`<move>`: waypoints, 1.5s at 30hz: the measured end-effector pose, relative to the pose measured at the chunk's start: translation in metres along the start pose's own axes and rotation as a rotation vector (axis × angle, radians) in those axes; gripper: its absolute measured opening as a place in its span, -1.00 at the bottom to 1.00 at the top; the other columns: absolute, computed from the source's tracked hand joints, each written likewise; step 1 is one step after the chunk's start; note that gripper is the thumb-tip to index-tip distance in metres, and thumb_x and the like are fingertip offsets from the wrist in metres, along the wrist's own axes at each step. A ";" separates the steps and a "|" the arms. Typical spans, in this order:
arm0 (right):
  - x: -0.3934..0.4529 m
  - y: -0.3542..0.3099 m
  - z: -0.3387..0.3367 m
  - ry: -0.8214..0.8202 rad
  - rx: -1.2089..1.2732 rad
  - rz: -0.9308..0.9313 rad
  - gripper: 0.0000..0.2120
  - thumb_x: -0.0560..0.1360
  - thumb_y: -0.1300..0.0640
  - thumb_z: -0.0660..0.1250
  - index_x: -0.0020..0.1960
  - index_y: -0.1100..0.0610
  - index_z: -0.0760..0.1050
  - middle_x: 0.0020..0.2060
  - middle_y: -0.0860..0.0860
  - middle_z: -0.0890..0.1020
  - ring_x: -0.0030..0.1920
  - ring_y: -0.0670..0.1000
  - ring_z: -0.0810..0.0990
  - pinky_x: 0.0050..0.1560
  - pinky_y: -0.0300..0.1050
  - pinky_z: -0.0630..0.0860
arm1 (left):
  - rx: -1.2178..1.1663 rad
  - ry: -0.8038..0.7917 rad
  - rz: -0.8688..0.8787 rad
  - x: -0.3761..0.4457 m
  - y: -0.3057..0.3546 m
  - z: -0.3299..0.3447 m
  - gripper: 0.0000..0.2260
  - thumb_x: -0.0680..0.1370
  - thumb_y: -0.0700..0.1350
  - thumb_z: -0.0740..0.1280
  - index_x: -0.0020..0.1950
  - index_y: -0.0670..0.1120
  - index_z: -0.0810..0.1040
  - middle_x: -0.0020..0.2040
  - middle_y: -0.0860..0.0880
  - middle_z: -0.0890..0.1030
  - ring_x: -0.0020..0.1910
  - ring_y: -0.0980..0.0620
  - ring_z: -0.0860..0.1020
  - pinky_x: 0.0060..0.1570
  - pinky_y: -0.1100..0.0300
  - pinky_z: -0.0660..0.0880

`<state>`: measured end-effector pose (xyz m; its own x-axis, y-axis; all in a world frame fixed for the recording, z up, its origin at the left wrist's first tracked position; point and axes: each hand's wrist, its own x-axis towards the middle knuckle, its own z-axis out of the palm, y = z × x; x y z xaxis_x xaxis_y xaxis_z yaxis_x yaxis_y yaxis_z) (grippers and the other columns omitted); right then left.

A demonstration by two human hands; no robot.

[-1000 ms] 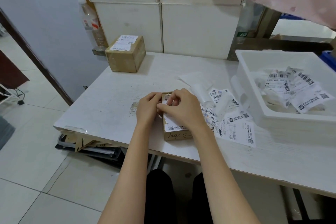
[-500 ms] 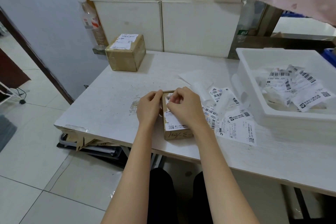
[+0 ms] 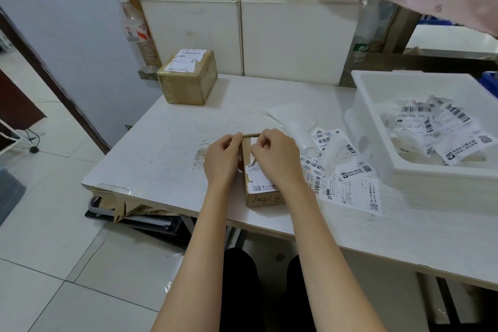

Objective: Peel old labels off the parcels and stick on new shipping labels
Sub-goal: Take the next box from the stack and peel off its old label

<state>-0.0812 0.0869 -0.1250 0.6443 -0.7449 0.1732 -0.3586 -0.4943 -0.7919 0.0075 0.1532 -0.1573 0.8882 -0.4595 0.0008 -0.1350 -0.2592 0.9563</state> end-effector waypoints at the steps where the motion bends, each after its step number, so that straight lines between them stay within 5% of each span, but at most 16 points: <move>1: 0.000 0.001 -0.001 0.001 0.012 0.013 -0.83 0.44 0.24 0.27 -0.32 0.11 0.38 -0.31 -0.04 0.46 -0.20 0.05 0.45 -0.09 -0.07 0.35 | 0.008 0.009 0.006 0.000 0.000 0.001 -0.73 0.61 0.03 0.27 -0.25 0.02 0.58 -0.42 0.10 0.54 -0.46 0.21 0.47 -0.28 0.19 0.34; 7: 0.001 0.000 -0.008 0.059 0.362 0.118 -0.74 0.51 0.17 0.27 -0.26 0.35 0.43 -0.34 0.05 0.46 -0.32 -0.01 0.35 -0.26 -0.11 0.29 | 0.055 0.048 0.003 0.000 -0.003 0.005 -0.74 0.62 0.08 0.24 -0.13 0.02 0.63 -0.24 0.08 0.63 -0.24 0.08 0.54 -0.26 0.18 0.33; 11: -0.003 -0.001 0.002 0.067 0.096 0.041 -0.73 0.43 0.00 0.41 -0.28 0.15 0.43 -0.26 -0.01 0.50 -0.22 0.02 0.49 -0.11 -0.08 0.42 | 0.087 0.078 -0.031 0.000 -0.003 0.008 -0.73 0.60 0.10 0.22 -0.21 0.04 0.57 -0.30 0.08 0.59 -0.27 0.06 0.51 -0.27 0.17 0.31; 15: -0.003 0.003 0.002 0.092 0.065 -0.016 -0.88 0.38 0.18 0.38 -0.21 0.17 0.44 -0.23 0.00 0.47 -0.23 0.00 0.47 -0.09 -0.07 0.42 | 0.091 0.086 -0.017 -0.005 -0.001 0.009 -0.69 0.59 0.20 0.22 -0.17 0.06 0.59 -0.21 0.10 0.63 -0.23 0.13 0.54 -0.25 0.18 0.32; 22: -0.002 0.005 -0.002 0.060 0.127 -0.019 -0.78 0.42 0.27 0.33 -0.11 0.13 0.27 -0.18 -0.06 0.37 -0.25 -0.13 0.35 -0.19 -0.18 0.24 | 0.141 0.097 -0.005 -0.007 0.000 0.011 -0.73 0.59 0.20 0.23 -0.03 0.08 0.64 -0.05 0.15 0.66 -0.10 0.14 0.57 -0.23 0.26 0.32; 26: 0.004 0.007 -0.008 0.066 0.290 0.052 -0.88 0.46 0.29 0.27 -0.08 0.10 0.40 -0.09 -0.01 0.50 -0.22 -0.11 0.42 -0.17 -0.22 0.31 | 0.154 0.088 -0.008 -0.006 0.001 0.010 -0.73 0.59 0.20 0.23 -0.02 0.09 0.65 -0.07 0.16 0.64 -0.18 0.22 0.53 -0.27 0.26 0.30; 28: 0.011 0.012 -0.016 0.096 0.387 0.108 -0.77 0.49 0.34 0.19 -0.05 0.05 0.50 -0.02 0.02 0.52 -0.20 -0.12 0.44 -0.20 -0.26 0.34 | 0.166 0.081 -0.009 -0.006 0.001 0.009 -0.72 0.60 0.21 0.22 0.00 0.09 0.65 -0.08 0.16 0.64 -0.18 0.21 0.53 -0.27 0.25 0.31; 32: 0.016 0.017 -0.014 -0.011 0.094 -0.003 -0.58 0.45 0.37 0.19 0.01 -0.09 0.63 0.01 -0.07 0.45 -0.08 -0.12 0.49 -0.10 -0.15 0.43 | 0.152 0.082 0.000 -0.007 0.001 0.010 -0.71 0.59 0.22 0.22 -0.02 0.11 0.66 -0.09 0.16 0.66 -0.12 0.17 0.58 -0.26 0.23 0.34; 38: 0.016 0.022 -0.006 0.005 0.021 -0.104 -0.87 0.51 0.15 0.35 -0.08 -0.07 0.61 -0.01 -0.12 0.45 0.01 -0.11 0.52 0.01 -0.07 0.48 | 0.137 0.098 0.013 -0.009 0.000 0.010 -0.72 0.60 0.21 0.22 -0.04 0.11 0.66 -0.12 0.15 0.67 -0.14 0.19 0.58 -0.25 0.22 0.35; 45: 0.014 0.023 -0.003 0.029 -0.021 -0.148 -0.92 0.51 0.16 0.27 -0.15 0.03 0.46 -0.05 -0.09 0.42 -0.02 0.03 0.49 -0.06 -0.01 0.49 | 0.129 0.113 0.013 -0.009 0.001 0.012 -0.74 0.60 0.19 0.23 -0.06 0.11 0.65 -0.14 0.16 0.64 -0.18 0.24 0.54 -0.28 0.26 0.31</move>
<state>-0.0826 0.0640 -0.1386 0.6712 -0.6759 0.3044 -0.2755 -0.6087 -0.7440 -0.0061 0.1473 -0.1595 0.9286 -0.3674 0.0527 -0.1958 -0.3645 0.9104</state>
